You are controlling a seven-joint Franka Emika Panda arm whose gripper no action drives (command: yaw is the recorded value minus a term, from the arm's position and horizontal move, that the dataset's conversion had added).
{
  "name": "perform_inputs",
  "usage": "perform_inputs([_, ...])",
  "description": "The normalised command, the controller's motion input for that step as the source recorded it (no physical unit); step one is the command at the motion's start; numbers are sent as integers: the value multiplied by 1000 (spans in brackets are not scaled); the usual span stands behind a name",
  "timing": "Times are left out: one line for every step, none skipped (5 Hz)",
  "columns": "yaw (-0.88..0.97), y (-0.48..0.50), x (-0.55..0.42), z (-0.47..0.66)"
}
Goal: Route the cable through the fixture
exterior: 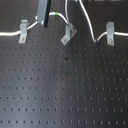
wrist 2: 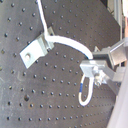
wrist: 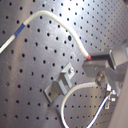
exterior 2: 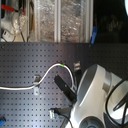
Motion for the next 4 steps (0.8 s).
perform_inputs([0, -23, -16, -1])
perform_inputs([-143, -252, -219, 194])
perform_inputs([-63, -207, -290, 178])
perform_inputs([11, 15, -88, 184])
